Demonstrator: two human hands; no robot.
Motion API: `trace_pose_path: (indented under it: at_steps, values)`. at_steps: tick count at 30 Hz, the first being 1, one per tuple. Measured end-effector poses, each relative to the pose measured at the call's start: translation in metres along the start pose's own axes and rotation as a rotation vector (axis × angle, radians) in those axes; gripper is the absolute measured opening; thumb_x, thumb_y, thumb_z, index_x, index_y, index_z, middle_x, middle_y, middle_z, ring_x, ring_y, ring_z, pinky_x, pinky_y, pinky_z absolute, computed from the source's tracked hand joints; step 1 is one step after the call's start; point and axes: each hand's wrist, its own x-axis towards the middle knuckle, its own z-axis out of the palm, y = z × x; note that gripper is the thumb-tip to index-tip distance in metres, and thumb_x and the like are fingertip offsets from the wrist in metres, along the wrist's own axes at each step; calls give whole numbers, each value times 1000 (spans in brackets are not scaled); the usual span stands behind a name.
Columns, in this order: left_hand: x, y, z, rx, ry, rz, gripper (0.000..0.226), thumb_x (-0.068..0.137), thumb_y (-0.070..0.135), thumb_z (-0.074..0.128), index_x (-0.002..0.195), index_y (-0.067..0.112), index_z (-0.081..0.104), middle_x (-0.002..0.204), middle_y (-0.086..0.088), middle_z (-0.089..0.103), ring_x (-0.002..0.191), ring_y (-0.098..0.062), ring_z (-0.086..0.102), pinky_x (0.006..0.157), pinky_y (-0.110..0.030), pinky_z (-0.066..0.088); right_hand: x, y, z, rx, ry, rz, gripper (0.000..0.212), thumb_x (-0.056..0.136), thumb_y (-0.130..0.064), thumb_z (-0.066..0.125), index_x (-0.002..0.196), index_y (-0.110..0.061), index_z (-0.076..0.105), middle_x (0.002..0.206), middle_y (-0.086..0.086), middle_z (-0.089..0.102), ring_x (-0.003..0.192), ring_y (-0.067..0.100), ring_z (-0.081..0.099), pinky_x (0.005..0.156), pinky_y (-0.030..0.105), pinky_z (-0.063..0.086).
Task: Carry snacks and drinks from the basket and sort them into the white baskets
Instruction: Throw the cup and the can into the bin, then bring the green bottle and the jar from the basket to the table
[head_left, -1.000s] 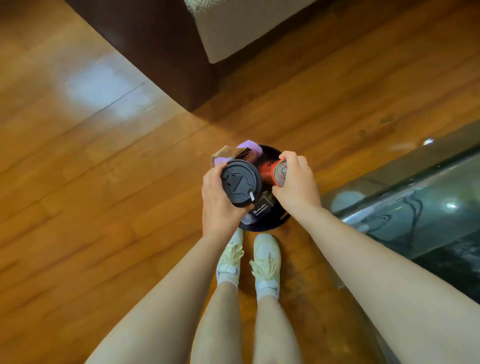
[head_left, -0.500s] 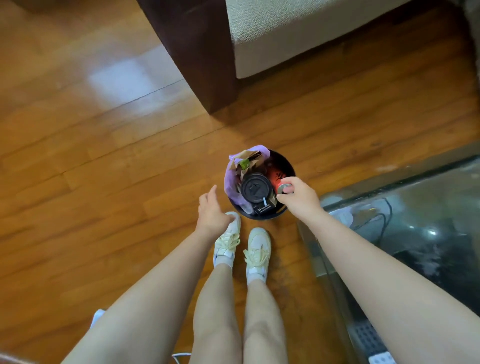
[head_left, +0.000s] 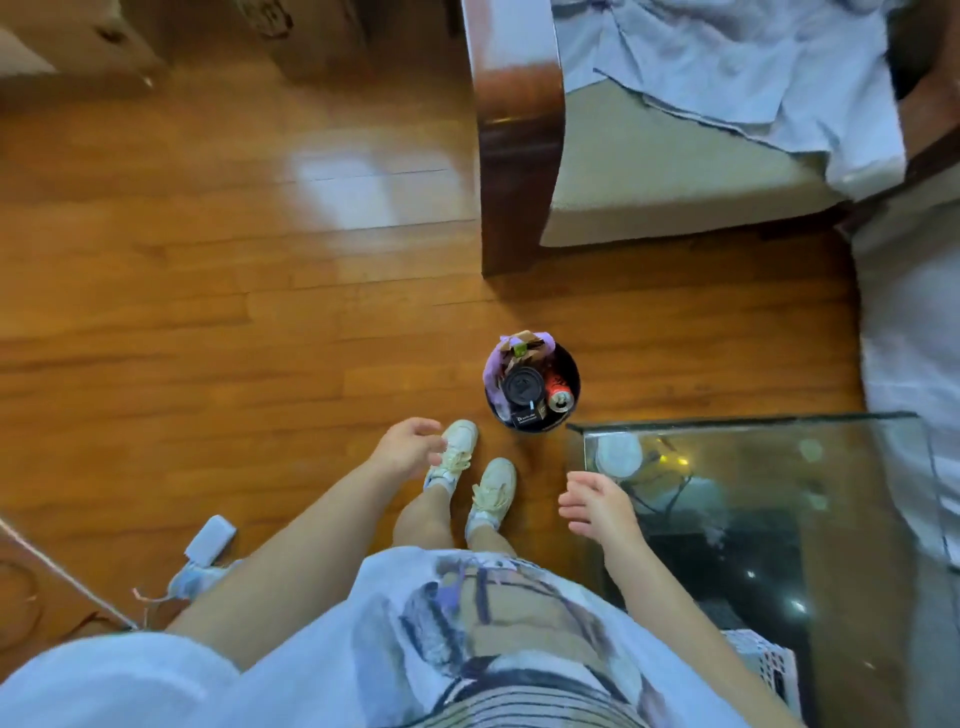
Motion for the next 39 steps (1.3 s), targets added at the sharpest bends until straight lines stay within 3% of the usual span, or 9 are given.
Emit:
trace_pose_path:
  at_steps: [3, 8, 12, 15, 19, 23, 28, 33, 39]
  values:
    - [-36, -15, -19, -150, 34, 16, 28, 95, 13, 47, 122, 6, 53, 77, 0, 59, 59, -11, 51, 54, -20, 39, -25, 5, 1, -92, -5, 26, 10, 92, -12, 51, 99, -8, 57, 74, 8, 58, 63, 17, 54, 54, 24, 42]
    - [-66, -65, -64, -416, 171, -32, 25, 96, 11, 45, 117, 4, 58, 68, -3, 54, 50, -12, 43, 35, -11, 33, -37, -21, 30, -373, -30, -59, 6, 87, -5, 54, 87, -2, 60, 71, 8, 54, 58, 14, 46, 48, 16, 39]
    - [-75, -128, -105, -623, 291, -132, 25, 95, 10, 47, 116, 2, 58, 69, -3, 55, 53, -12, 39, 33, -12, 29, -39, -67, 88, -478, -115, -107, 6, 88, -2, 53, 82, -4, 54, 63, 7, 49, 54, 17, 43, 43, 16, 38]
    - [-75, -177, -136, -770, 378, -234, 25, 96, 12, 46, 116, 3, 58, 70, -3, 55, 55, -12, 40, 41, -17, 32, -41, -109, 153, -615, -230, -125, 20, 91, -7, 46, 74, -16, 49, 62, 2, 46, 49, 13, 40, 33, 15, 33]
    - [-74, -234, -178, -1020, 454, -363, 28, 96, 14, 48, 120, 3, 57, 74, -6, 55, 59, -16, 43, 50, -23, 33, -56, -157, 253, -738, -258, -188, 12, 92, -15, 49, 82, -17, 53, 65, 3, 49, 49, 12, 42, 41, 19, 31]
    - [-75, -271, -229, -1216, 477, -476, 32, 95, 16, 51, 121, -1, 56, 73, -6, 55, 60, -16, 45, 52, -25, 33, -79, -188, 336, -788, -327, -270, 10, 94, -17, 51, 85, -19, 56, 71, 5, 57, 57, 13, 52, 51, 22, 40]
    - [-59, -278, -308, -1260, 495, -493, 34, 94, 19, 52, 120, -2, 57, 82, -10, 60, 64, -16, 49, 56, -25, 37, -96, -209, 404, -810, -390, -306, 11, 95, -18, 49, 89, -19, 57, 74, 5, 58, 59, 14, 54, 48, 20, 42]
    - [-34, -246, -386, -1215, 532, -390, 30, 94, 21, 52, 119, 4, 58, 103, -12, 60, 85, -20, 56, 61, -24, 41, -90, -220, 432, -810, -292, -291, 8, 93, -10, 49, 95, -10, 57, 69, 7, 57, 54, 16, 53, 43, 22, 43]
    - [-4, -201, -474, -1224, 466, -200, 27, 95, 20, 50, 120, 11, 57, 103, -9, 62, 84, -18, 56, 60, -23, 43, -66, -257, 483, -772, -150, -232, 12, 93, -9, 50, 100, -4, 58, 73, 10, 56, 61, 18, 53, 58, 25, 49]
